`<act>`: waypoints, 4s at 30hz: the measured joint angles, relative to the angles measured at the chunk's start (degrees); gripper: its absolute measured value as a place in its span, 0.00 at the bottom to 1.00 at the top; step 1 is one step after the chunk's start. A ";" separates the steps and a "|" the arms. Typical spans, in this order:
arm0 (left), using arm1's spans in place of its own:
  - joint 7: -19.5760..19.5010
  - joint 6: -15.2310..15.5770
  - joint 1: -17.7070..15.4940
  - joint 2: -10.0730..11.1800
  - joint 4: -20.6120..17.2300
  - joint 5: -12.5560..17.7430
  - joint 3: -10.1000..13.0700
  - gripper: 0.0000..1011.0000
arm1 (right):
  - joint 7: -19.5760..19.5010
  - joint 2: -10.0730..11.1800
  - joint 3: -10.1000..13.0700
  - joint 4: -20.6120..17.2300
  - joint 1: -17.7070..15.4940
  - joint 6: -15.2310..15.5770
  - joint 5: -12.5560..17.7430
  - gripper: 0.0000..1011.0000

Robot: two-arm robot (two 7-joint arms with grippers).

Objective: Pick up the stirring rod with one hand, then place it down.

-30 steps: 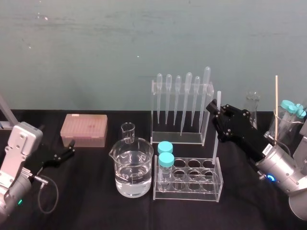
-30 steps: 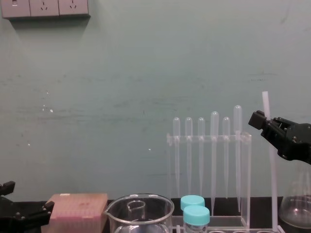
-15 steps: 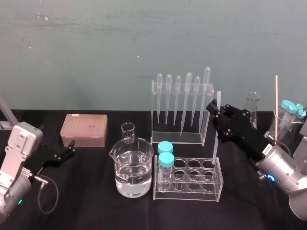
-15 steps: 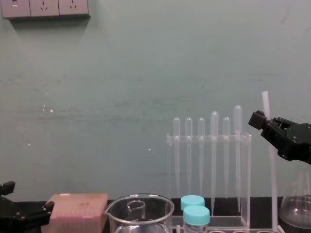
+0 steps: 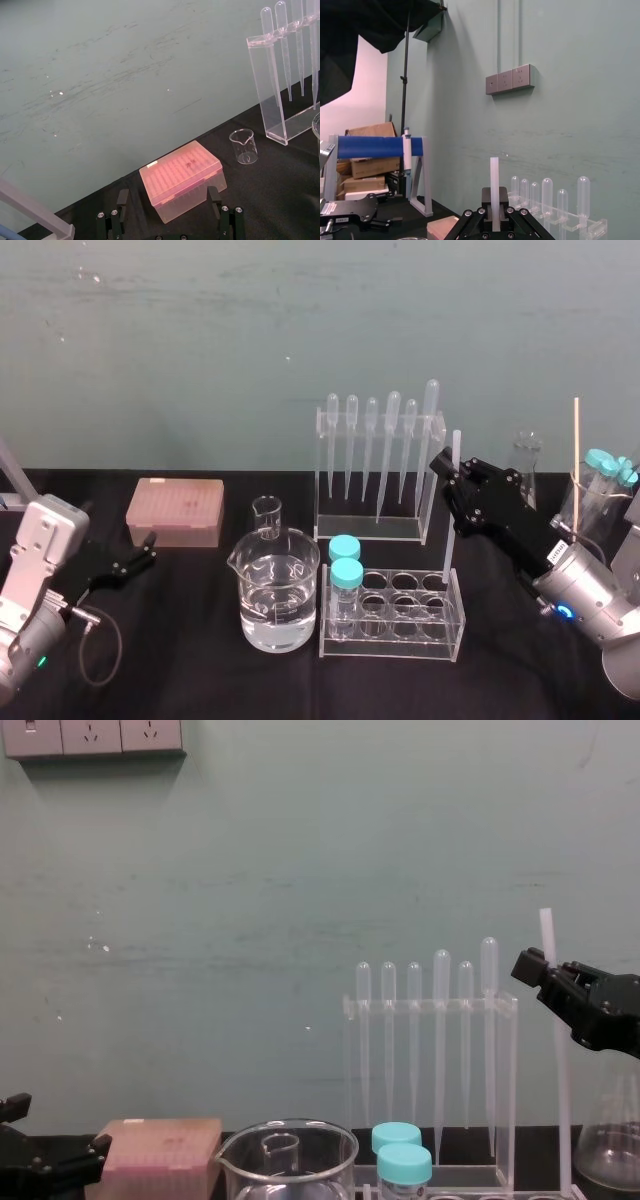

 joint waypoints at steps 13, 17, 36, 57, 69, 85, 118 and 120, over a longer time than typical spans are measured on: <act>0.00 0.00 0.00 0.00 0.00 0.00 0.00 0.99 | 0.01 0.01 0.14 -0.05 -0.01 0.00 -0.08 0.07; 0.00 0.00 0.00 0.00 0.00 0.00 0.00 0.99 | 0.45 0.29 0.43 -1.00 -0.32 -0.06 -0.15 0.07; 0.00 0.00 0.00 0.00 0.00 0.00 0.00 0.99 | 3.89 1.69 -1.98 -1.63 -0.63 3.71 0.53 0.07; 0.00 0.00 0.00 0.00 0.00 0.00 0.00 0.99 | 4.53 1.08 -7.28 7.13 4.11 8.14 -3.51 0.07; 0.00 0.00 0.00 0.00 0.00 0.00 0.00 0.99 | 4.03 1.00 -7.64 7.57 4.42 8.77 -4.02 0.07; 0.00 0.00 0.00 0.01 0.00 0.00 0.00 0.99 | 4.06 1.02 -7.53 7.43 4.34 8.56 -3.87 0.31; 0.00 0.00 0.00 0.00 0.00 0.00 0.00 0.99 | -3.19 0.62 0.23 1.43 3.74 0.44 -2.81 0.99; 0.00 0.00 0.00 0.00 0.00 0.00 0.00 0.99 | -5.75 0.68 0.90 1.01 3.18 1.44 -3.52 0.99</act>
